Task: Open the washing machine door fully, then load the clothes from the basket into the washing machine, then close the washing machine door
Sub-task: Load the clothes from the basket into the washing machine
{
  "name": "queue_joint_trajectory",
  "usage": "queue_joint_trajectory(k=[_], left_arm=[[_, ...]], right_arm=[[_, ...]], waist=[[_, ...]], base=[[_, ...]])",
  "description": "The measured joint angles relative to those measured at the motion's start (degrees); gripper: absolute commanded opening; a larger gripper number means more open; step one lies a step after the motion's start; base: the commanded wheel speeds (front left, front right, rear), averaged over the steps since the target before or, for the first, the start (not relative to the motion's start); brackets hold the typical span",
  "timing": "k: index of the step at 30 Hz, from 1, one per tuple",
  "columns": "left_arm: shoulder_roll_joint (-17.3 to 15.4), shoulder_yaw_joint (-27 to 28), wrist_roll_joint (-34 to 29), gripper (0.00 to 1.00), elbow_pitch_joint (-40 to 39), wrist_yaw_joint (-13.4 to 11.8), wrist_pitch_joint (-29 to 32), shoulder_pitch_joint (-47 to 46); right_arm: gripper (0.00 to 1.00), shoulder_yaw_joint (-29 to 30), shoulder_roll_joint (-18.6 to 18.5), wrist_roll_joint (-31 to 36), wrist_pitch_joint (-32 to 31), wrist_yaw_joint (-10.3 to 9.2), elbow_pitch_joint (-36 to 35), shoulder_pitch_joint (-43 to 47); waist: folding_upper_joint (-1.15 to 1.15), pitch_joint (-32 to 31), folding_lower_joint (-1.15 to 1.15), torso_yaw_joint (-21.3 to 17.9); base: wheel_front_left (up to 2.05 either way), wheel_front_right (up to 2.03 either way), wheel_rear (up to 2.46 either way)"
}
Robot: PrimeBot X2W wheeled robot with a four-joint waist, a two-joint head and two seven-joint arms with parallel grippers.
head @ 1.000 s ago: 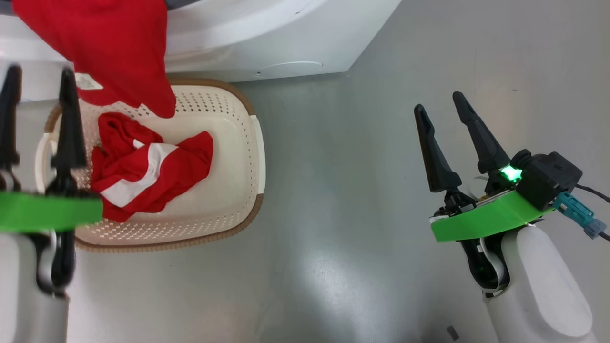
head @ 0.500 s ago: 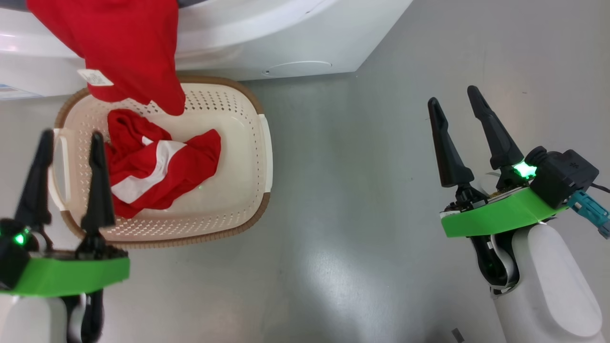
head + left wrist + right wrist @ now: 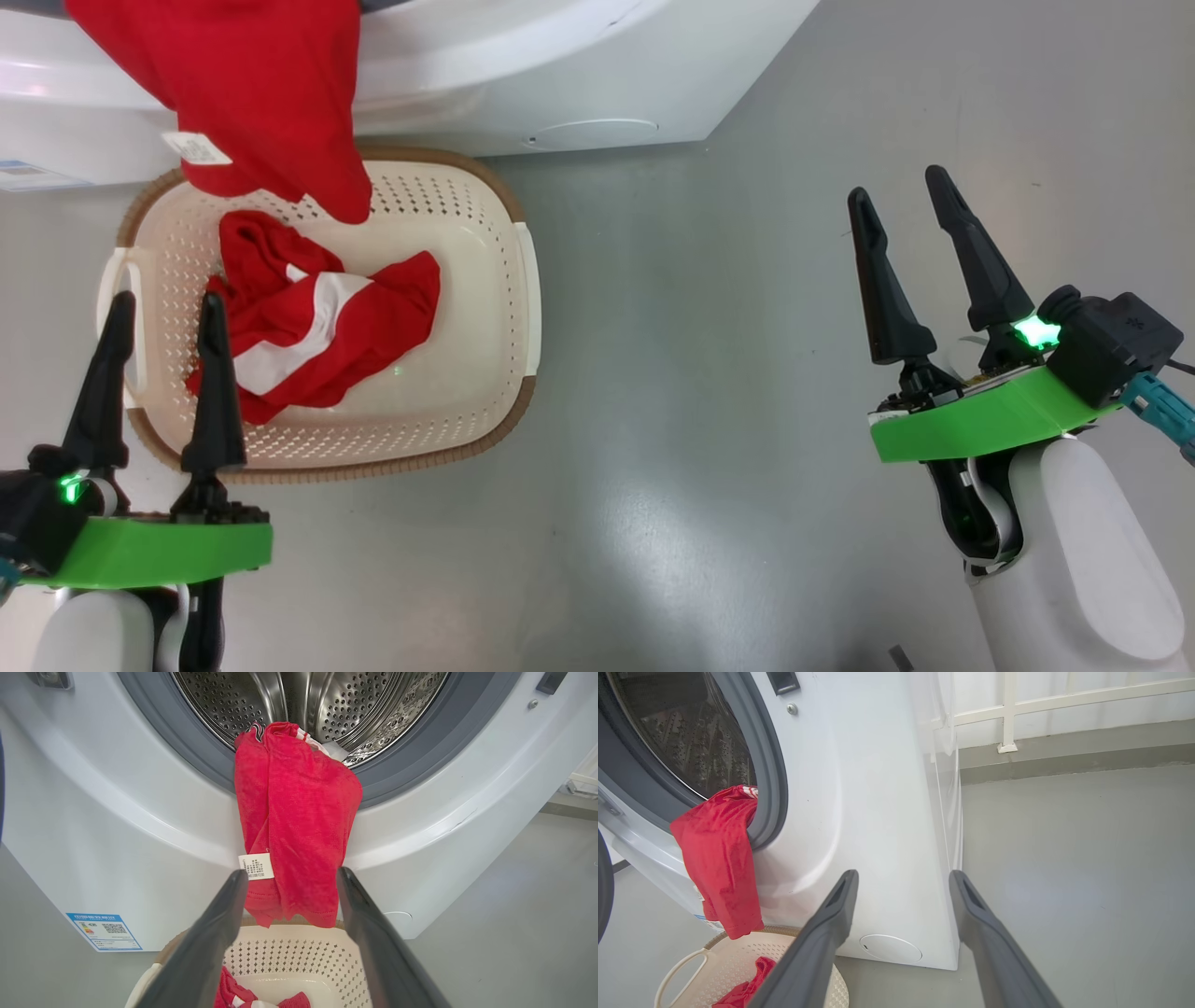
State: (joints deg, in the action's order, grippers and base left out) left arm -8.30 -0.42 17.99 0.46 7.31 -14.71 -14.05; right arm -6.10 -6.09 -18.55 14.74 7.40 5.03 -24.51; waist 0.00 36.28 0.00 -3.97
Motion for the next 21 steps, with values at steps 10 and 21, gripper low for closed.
queue_joint_trajectory(k=[10, 21], left_arm=[[-0.02, -0.24, 0.03, 1.0, 0.31, 0.0, 0.0, -0.2], [-0.53, -1.66, 0.31, 1.0, 1.4, 0.0, 0.0, -0.31]], right_arm=[[1.0, -0.12, -0.02, -0.16, 0.0, 0.0, 0.26, 0.0], [1.0, -0.31, -0.04, -0.16, 0.0, 0.0, 0.46, -0.01]], waist=[[0.0, -0.12, 0.0, -0.01], [0.0, -0.4, 0.0, -0.3]], base=[[0.0, 0.0, 0.0], [0.0, 0.0, 0.0]])
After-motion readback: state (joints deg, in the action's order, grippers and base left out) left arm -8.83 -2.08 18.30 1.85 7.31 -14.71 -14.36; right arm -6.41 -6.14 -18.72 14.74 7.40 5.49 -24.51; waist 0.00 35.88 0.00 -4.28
